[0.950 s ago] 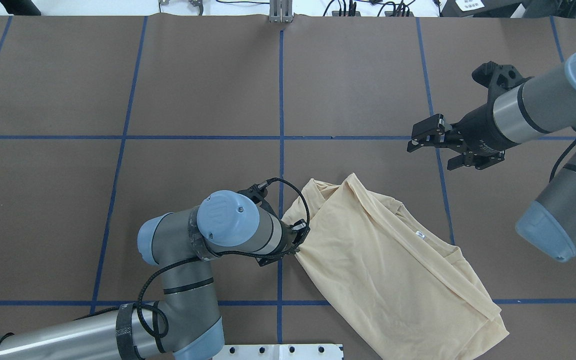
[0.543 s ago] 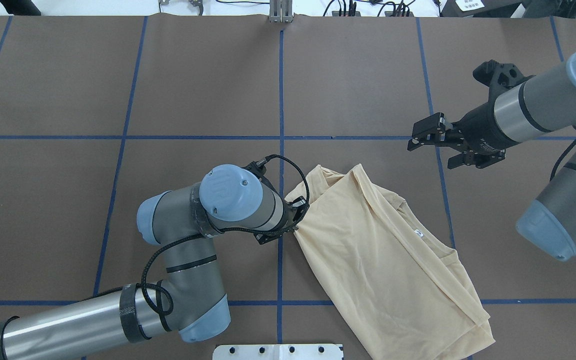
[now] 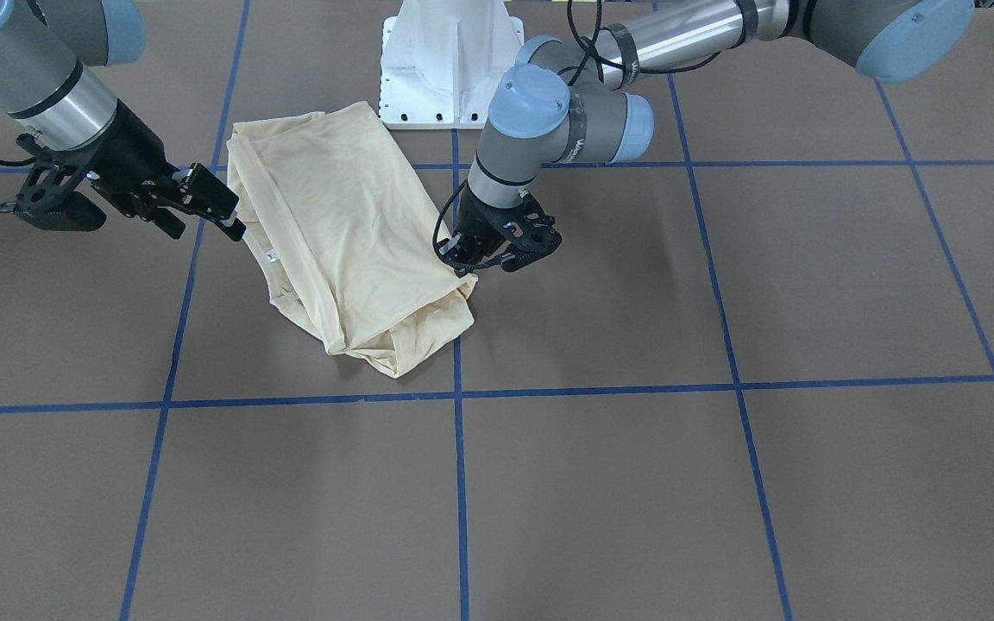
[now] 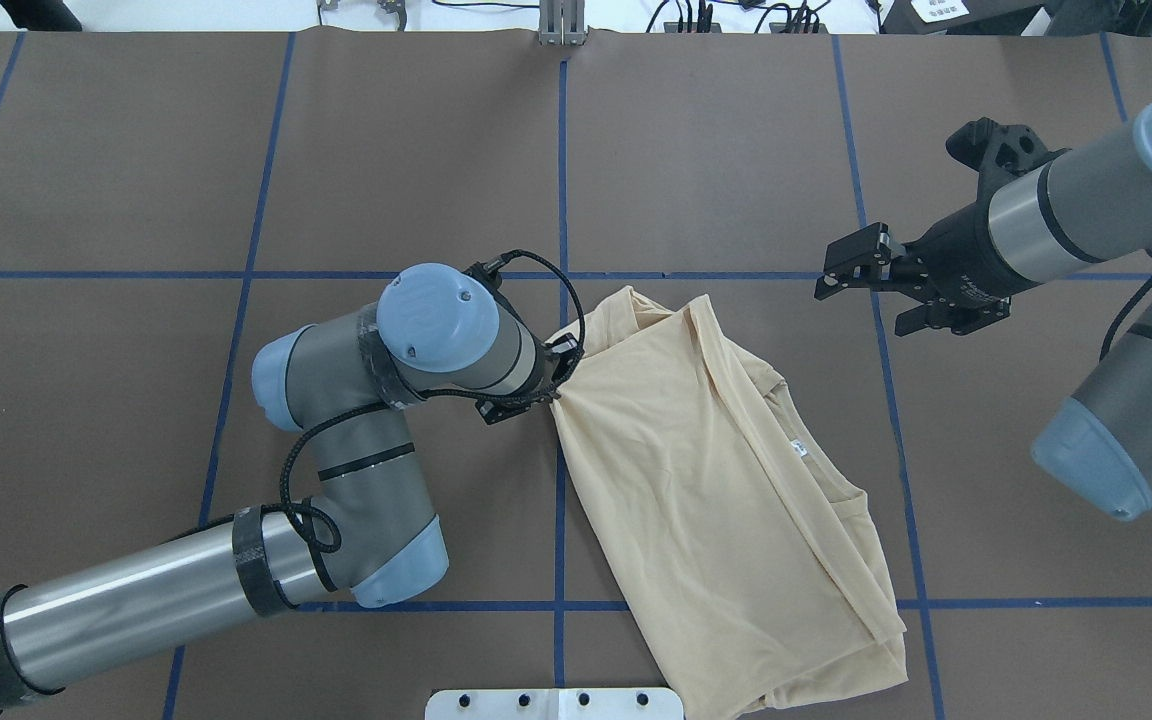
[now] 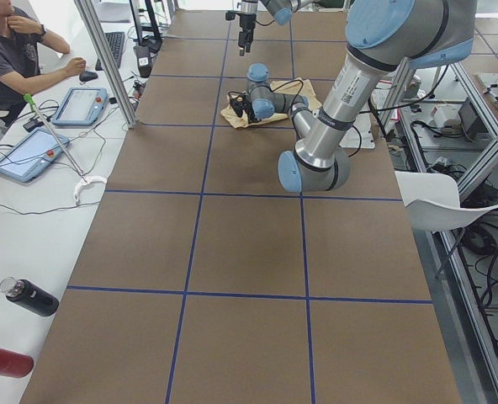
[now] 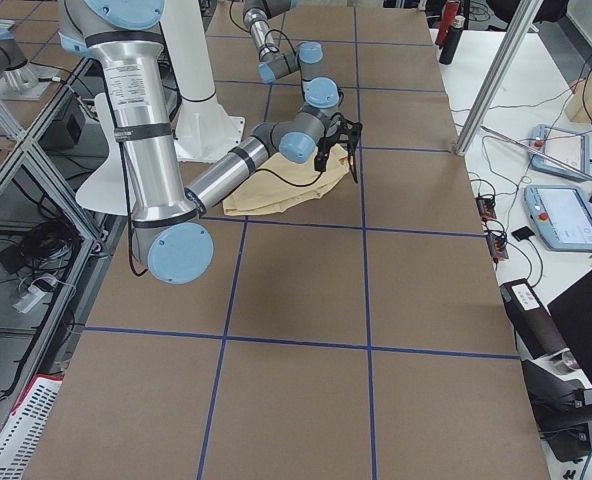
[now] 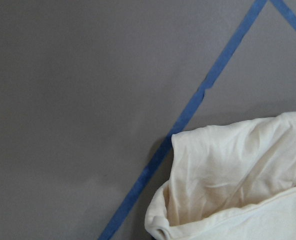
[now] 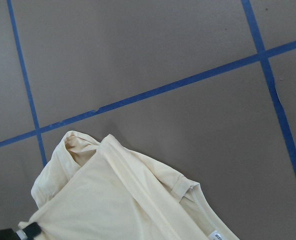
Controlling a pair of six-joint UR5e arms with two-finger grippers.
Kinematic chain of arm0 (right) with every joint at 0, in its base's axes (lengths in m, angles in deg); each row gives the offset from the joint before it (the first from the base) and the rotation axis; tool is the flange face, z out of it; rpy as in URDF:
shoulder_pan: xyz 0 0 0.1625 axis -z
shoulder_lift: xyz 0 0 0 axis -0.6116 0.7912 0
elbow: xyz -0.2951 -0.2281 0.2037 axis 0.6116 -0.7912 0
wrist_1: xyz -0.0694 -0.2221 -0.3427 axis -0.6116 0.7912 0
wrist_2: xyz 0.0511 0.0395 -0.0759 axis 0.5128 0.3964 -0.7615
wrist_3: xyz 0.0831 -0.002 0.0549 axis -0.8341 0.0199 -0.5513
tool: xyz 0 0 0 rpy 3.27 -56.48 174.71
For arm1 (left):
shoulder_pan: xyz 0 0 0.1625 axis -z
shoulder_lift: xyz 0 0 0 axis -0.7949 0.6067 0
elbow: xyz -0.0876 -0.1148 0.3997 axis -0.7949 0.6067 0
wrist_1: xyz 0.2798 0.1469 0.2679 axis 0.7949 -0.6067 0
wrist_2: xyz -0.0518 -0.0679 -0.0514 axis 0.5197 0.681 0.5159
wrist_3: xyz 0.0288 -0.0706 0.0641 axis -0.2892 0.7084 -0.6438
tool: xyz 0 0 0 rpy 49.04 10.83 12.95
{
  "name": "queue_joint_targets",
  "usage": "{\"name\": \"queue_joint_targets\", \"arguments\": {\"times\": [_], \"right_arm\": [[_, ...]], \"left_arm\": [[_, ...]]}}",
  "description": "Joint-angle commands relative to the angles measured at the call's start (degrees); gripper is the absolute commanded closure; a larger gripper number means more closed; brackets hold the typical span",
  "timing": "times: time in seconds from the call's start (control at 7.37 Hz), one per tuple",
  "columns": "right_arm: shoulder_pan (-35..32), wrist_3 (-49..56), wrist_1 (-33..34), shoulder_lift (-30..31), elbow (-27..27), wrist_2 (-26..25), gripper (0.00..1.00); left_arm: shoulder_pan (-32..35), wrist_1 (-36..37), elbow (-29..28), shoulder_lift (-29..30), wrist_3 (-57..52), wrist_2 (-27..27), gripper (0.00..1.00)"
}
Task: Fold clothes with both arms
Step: 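Drag the shirt corner away from the robot with the left gripper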
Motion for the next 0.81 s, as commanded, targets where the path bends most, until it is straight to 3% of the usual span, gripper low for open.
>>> {"name": "queue_joint_targets", "arguments": {"times": [0.0,0.41,0.68], "right_arm": [[0.08,0.00,0.00,-0.10,-0.06,0.00,0.00],[0.00,-0.09,0.00,-0.10,-0.15,0.00,0.00],[0.00,-0.09,-0.18,0.07,-0.32,0.00,0.00]], "left_arm": [[3.14,-0.65,-3.13,0.00,-3.37,0.03,1.00],[6.92,-1.00,-6.30,1.57,-7.94,0.03,1.00],[8.94,-5.71,-14.26,6.83,-8.57,-0.40,1.00]]}}
